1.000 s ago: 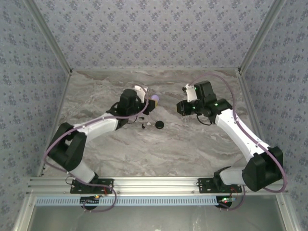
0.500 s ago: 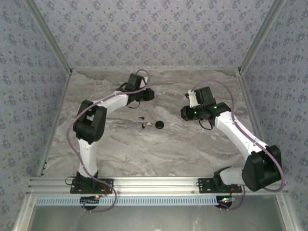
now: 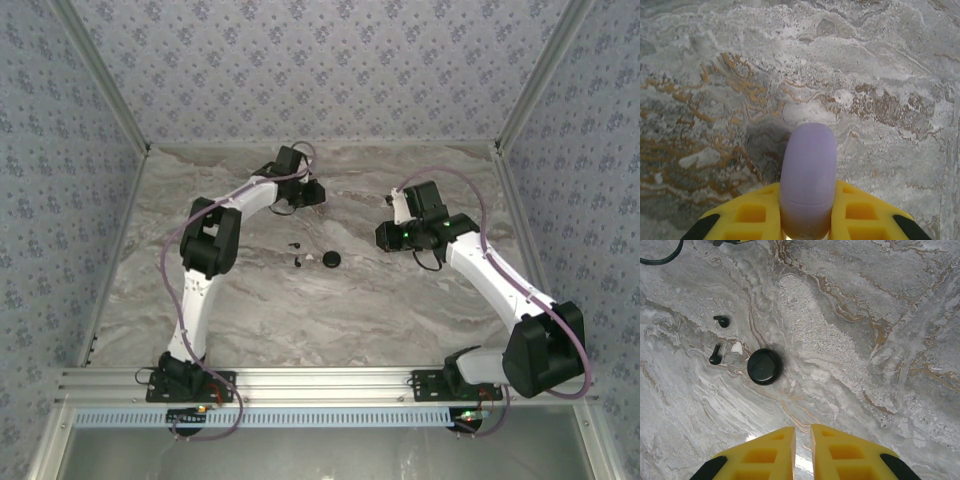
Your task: Insert the wireless bluetooth earbuds into the charging case
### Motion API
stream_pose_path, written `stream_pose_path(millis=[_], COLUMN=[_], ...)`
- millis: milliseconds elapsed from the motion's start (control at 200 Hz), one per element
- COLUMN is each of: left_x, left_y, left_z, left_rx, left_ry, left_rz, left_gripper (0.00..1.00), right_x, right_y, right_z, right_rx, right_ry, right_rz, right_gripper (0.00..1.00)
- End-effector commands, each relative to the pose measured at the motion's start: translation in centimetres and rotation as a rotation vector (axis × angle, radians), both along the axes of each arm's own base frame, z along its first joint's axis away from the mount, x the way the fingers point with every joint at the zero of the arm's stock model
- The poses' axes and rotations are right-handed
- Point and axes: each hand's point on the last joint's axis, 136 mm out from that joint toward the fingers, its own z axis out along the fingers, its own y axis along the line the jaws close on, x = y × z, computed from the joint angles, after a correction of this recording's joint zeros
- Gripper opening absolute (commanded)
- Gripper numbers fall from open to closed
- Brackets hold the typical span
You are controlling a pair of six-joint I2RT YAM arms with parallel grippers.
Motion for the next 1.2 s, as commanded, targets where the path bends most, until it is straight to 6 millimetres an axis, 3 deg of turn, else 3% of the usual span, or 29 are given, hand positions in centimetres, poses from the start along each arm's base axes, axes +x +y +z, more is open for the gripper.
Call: stream_pose_path(millis=[0, 245, 420, 540, 695, 860, 1044, 1194], left_x=[-0.2, 0.1, -0.2, -1.3, -4.8, -10.2, -15.8, -19.0], left_y=[-0.3, 0.8, 2.2, 3.5, 4.9, 5.5, 5.1, 4.0], left_z=[-0.2, -0.3, 2.8, 5.5, 7.5, 8.0, 6.7, 5.0], left_rx=[-0.013, 0.022, 0.055, 0.084, 0.09, 0.096, 0.11, 0.114], left_ry=[0.045, 0.032, -0.064, -0.138, -0.165, -0.139, -0.083, -0.027], left_rz=[-0.003, 0.014, 0.034, 0.039, 0.028, -0.003, -0.005, -0.034], left_gripper=[0.23, 0.49, 0.61, 0.63, 0.63, 0.58, 0.54, 0.5], right_x=[-0.5, -0.8, -0.9, -0.7, 0.3, 2.1, 4.1, 5.7], right_y=[-0.8, -0.9, -0.6, 0.0, 0.9, 2.3, 5.1, 7.3], right_z=[-0.3, -1.1, -2.2, -3.0, -3.7, -4.4, -5.9, -6.9], right_rx=[-0.018, -0.026, -0.018, -0.009, -0.005, 0.015, 0.092, 0.114], right_ry=[0.02, 0.037, 0.064, 0.086, 0.099, 0.116, 0.164, 0.2], right_rz=[-0.026, -0.025, -0.009, 0.019, 0.057, 0.094, 0.15, 0.196], right_gripper=[0.18, 0.19, 0.22, 0.25, 0.26, 0.27, 0.3, 0.33])
